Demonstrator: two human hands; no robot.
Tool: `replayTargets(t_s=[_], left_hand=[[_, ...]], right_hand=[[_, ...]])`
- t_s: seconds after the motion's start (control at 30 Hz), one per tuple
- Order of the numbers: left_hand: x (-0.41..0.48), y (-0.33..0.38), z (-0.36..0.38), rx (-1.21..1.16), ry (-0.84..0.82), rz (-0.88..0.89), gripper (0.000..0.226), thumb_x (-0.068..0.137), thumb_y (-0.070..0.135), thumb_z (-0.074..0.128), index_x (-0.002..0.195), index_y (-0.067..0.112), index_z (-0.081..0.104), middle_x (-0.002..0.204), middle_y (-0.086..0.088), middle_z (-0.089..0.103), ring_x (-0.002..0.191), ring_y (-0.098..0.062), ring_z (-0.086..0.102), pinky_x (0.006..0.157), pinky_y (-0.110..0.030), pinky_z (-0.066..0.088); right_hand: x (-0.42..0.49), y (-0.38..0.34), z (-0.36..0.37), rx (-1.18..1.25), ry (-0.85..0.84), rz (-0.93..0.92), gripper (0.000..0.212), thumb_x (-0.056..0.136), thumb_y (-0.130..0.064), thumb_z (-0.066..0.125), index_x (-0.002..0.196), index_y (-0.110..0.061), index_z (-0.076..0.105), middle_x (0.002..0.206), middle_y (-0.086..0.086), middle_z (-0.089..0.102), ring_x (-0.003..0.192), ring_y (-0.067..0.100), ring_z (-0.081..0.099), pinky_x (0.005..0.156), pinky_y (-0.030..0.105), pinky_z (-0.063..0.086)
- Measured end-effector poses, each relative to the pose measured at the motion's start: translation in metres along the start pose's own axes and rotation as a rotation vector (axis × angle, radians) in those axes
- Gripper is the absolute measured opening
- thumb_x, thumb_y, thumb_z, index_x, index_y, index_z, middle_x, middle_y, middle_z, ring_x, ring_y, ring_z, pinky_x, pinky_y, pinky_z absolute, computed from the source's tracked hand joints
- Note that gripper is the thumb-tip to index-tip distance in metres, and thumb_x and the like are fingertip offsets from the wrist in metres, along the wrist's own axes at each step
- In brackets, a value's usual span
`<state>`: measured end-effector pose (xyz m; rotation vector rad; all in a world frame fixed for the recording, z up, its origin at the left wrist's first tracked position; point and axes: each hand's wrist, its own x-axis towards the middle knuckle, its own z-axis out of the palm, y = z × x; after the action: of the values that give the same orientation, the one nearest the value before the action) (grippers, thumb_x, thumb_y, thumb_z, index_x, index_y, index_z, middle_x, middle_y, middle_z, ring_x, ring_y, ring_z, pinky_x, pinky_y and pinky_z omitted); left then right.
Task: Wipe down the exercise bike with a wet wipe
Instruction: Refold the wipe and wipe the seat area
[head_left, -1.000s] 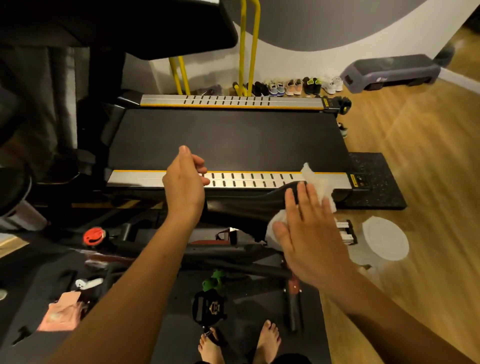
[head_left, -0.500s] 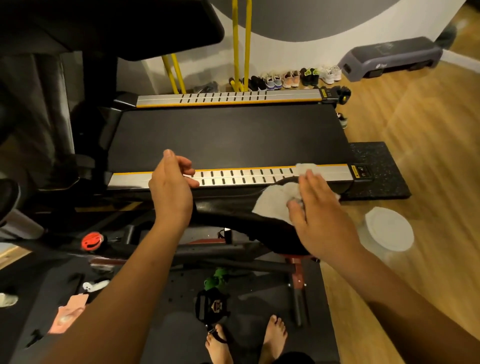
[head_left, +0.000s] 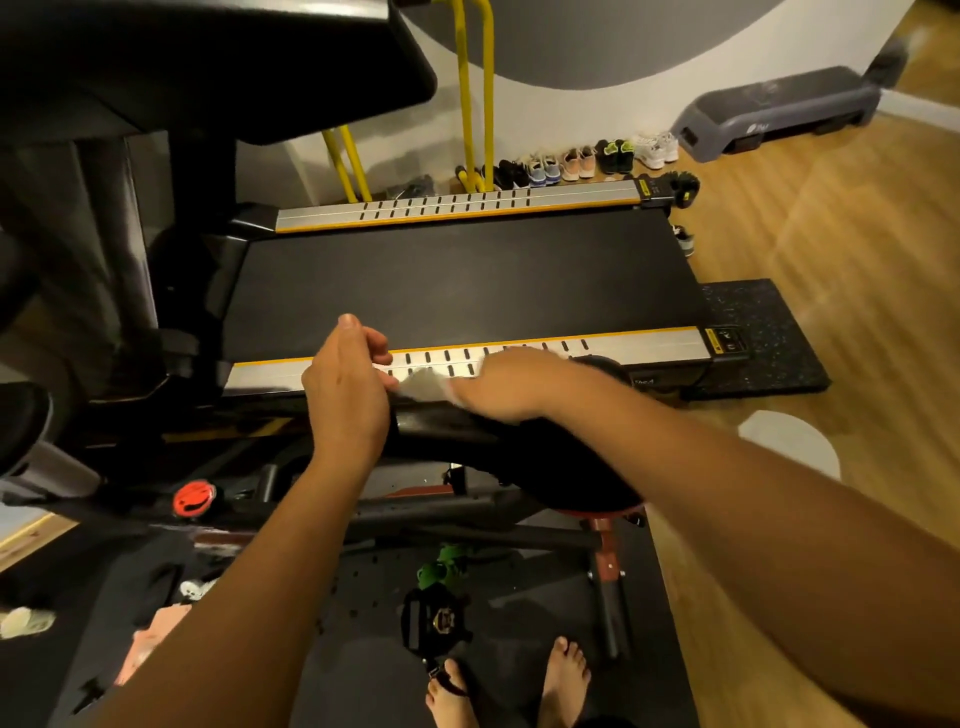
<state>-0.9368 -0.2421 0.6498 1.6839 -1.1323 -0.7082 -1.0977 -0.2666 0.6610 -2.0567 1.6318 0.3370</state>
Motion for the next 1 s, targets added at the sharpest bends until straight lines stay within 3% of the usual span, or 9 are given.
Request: replayTargets(t_s=[0.1, 0.17, 0.27, 0.37, 0.47, 0.63, 0.77, 0.9, 1.0], left_hand=[[0.0, 0.0, -0.001, 0.026, -0.039, 0.065, 0.052, 0.096, 0.042, 0.024, 0.087, 0.008, 0.062, 0.08, 0.001, 0.063, 0.081, -0.024, 0.063, 0.071, -0.035, 0.048], [0.002, -0.002, 0.0, -0.006, -0.02, 0.06, 0.049, 0.102, 0.037, 0.026, 0.082, 0.009, 0.061, 0.079, 0.0, 0.063, 0.079, -0.025, 0.064, 0.066, -0.024, 0.047], [0.005, -0.004, 0.002, -0.04, 0.004, 0.033, 0.048, 0.106, 0.033, 0.028, 0.078, 0.011, 0.06, 0.08, -0.005, 0.065, 0.078, -0.023, 0.065, 0.055, -0.01, 0.041], [0.005, -0.004, 0.002, -0.06, -0.012, 0.015, 0.048, 0.106, 0.036, 0.029, 0.077, 0.014, 0.06, 0.083, -0.008, 0.066, 0.078, -0.02, 0.064, 0.057, -0.013, 0.045], [0.004, -0.003, 0.0, -0.092, -0.02, 0.015, 0.048, 0.107, 0.035, 0.03, 0.083, 0.009, 0.062, 0.082, -0.01, 0.065, 0.074, -0.017, 0.062, 0.057, -0.015, 0.046], [0.002, -0.006, -0.002, -0.138, -0.006, -0.005, 0.042, 0.104, 0.032, 0.035, 0.078, 0.013, 0.062, 0.077, -0.003, 0.064, 0.075, -0.018, 0.063, 0.068, -0.033, 0.051], [0.002, -0.009, -0.007, -0.263, -0.029, -0.072, 0.037, 0.104, 0.031, 0.037, 0.078, 0.018, 0.06, 0.078, -0.001, 0.063, 0.073, -0.015, 0.062, 0.061, -0.019, 0.047], [0.002, -0.013, -0.01, -0.259, -0.08, -0.053, 0.035, 0.104, 0.031, 0.038, 0.076, 0.022, 0.058, 0.077, 0.001, 0.063, 0.074, -0.017, 0.063, 0.064, -0.025, 0.047], [0.0, -0.013, -0.011, -0.198, -0.129, 0.011, 0.036, 0.104, 0.031, 0.038, 0.077, 0.02, 0.059, 0.077, 0.001, 0.063, 0.073, -0.018, 0.063, 0.064, -0.031, 0.049]], right_hand=[[-0.007, 0.063, 0.001, -0.013, 0.092, 0.145, 0.051, 0.099, -0.054, 0.03, 0.119, -0.02, 0.062, 0.126, 0.011, 0.061, 0.102, 0.026, 0.056, 0.084, 0.035, 0.043], [-0.024, 0.079, 0.012, 0.212, 0.234, 0.163, 0.041, 0.103, -0.042, 0.031, 0.121, -0.02, 0.061, 0.13, 0.01, 0.059, 0.11, 0.026, 0.056, 0.087, 0.032, 0.039], [-0.047, 0.073, 0.038, 0.406, 0.39, 0.22, 0.051, 0.105, -0.042, 0.027, 0.15, -0.018, 0.032, 0.157, 0.003, 0.031, 0.141, 0.023, 0.034, 0.11, 0.037, 0.031], [-0.07, 0.056, 0.066, 0.142, 0.463, 0.237, 0.059, 0.103, -0.043, 0.011, 0.155, -0.015, 0.017, 0.163, 0.003, 0.009, 0.15, 0.024, 0.013, 0.114, 0.039, 0.029], [-0.097, 0.045, 0.102, 0.062, 0.735, 0.134, 0.05, 0.103, -0.032, 0.021, 0.144, -0.009, 0.038, 0.152, 0.013, 0.038, 0.139, 0.03, 0.035, 0.106, 0.048, 0.043], [-0.11, 0.036, 0.141, 0.086, 0.958, 0.043, 0.042, 0.097, -0.021, 0.04, 0.135, -0.006, 0.049, 0.138, 0.014, 0.055, 0.132, 0.027, 0.044, 0.111, 0.053, 0.035], [-0.09, 0.0, 0.116, -0.045, 0.856, -0.008, 0.047, 0.099, -0.034, 0.04, 0.136, -0.008, 0.052, 0.143, 0.01, 0.052, 0.135, 0.026, 0.045, 0.115, 0.048, 0.03], [-0.06, -0.045, 0.096, -0.206, 0.739, -0.137, 0.054, 0.095, -0.031, 0.052, 0.143, -0.008, 0.043, 0.149, 0.012, 0.044, 0.139, 0.027, 0.04, 0.117, 0.044, 0.029], [-0.076, -0.016, 0.1, -0.229, 0.677, -0.108, 0.05, 0.097, -0.032, 0.042, 0.142, -0.011, 0.045, 0.146, 0.008, 0.048, 0.138, 0.024, 0.042, 0.117, 0.044, 0.028]])
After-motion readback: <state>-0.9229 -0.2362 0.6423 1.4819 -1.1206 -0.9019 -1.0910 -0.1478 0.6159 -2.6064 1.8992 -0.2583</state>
